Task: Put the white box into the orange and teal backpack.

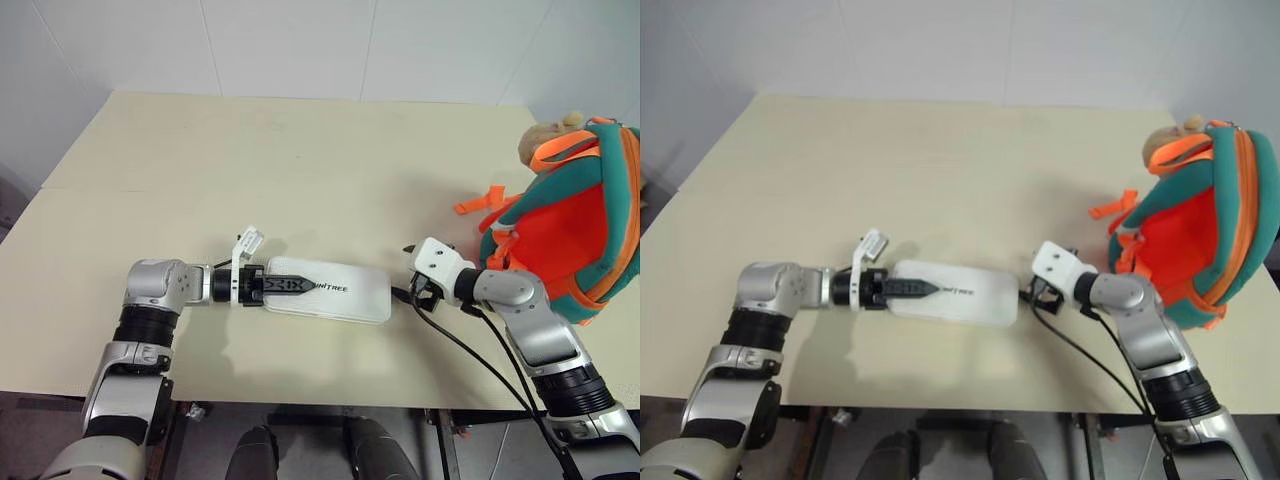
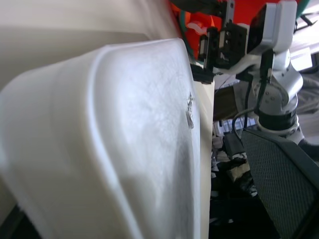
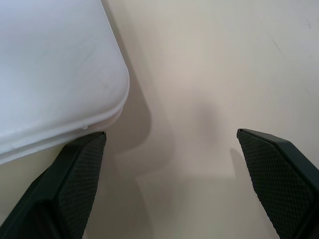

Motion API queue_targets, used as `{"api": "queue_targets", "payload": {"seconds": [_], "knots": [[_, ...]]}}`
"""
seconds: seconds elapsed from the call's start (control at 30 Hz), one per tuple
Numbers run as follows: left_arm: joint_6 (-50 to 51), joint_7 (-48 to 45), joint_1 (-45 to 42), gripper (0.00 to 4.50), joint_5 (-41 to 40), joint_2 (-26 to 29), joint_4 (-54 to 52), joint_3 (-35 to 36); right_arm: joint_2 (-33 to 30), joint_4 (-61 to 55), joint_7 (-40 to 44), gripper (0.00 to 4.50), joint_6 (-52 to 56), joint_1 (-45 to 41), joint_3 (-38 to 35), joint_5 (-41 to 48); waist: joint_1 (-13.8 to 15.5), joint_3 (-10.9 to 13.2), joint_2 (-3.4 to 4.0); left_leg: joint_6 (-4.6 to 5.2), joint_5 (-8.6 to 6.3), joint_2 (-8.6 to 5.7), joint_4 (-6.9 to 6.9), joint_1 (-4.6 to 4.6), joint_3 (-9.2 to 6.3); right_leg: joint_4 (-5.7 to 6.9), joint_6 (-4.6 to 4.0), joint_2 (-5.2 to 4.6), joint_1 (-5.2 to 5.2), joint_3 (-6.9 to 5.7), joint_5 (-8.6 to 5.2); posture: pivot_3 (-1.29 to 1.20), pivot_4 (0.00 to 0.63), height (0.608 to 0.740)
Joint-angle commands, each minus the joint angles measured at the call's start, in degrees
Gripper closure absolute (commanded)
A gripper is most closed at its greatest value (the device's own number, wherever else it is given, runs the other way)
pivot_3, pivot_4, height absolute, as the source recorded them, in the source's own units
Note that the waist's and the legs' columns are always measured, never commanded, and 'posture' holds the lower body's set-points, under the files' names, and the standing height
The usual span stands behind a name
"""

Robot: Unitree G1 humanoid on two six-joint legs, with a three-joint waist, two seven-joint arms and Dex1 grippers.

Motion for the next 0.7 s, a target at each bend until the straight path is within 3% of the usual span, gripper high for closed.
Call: {"api": "queue_targets", "payload": {"seconds": [0.03, 0.27, 0.37, 0.7], "knots": [[1.1, 2.2, 0.7, 0.39, -0.8, -2.0, 0.7, -0.4, -0.1, -1.4, 0.5, 0.00, -1.2, -1.0, -0.2, 0.9, 0.0, 0.0, 0.00, 0.00, 0.00, 0.00, 0.01, -0.01, 0.00, -0.01, 0.00, 0.00, 0.00, 0.00, 0.00, 0.00, 0.150, 0.740], [2.8, 3.0, -0.1, 2.45, -1.9, -0.9, 2.0, 1.9, -0.6, -1.4, 0.7, 0.00, -1.5, -0.6, -0.6, 1.1, -0.3, 0.0, -0.02, 0.01, -0.01, 0.00, -0.01, -0.10, 0.00, -0.04, 0.01, 0.01, -0.10, 0.00, 0.01, 0.00, 0.150, 0.740], [3.1, 2.9, 0.0, 3.10, -2.7, 0.2, 1.8, 2.3, -0.6, -1.3, 0.6, 0.00, -1.5, -0.6, -0.6, 1.1, -0.3, 0.0, -0.02, 0.01, -0.01, 0.01, -0.01, -0.10, 0.00, -0.06, 0.01, 0.01, -0.10, 0.00, 0.01, 0.00, 0.150, 0.740], [3.9, 4.8, -0.2, 3.19, -5.0, 2.6, 1.1, 5.1, -0.5, -0.8, 0.4, 0.00, -1.9, -0.8, -0.7, 1.3, -1.2, 0.0, -0.04, 0.00, -0.01, 0.01, -0.01, -0.10, 0.01, -0.06, 0.02, 0.01, -0.11, 0.00, 0.01, 0.00, 0.150, 0.740]]}}
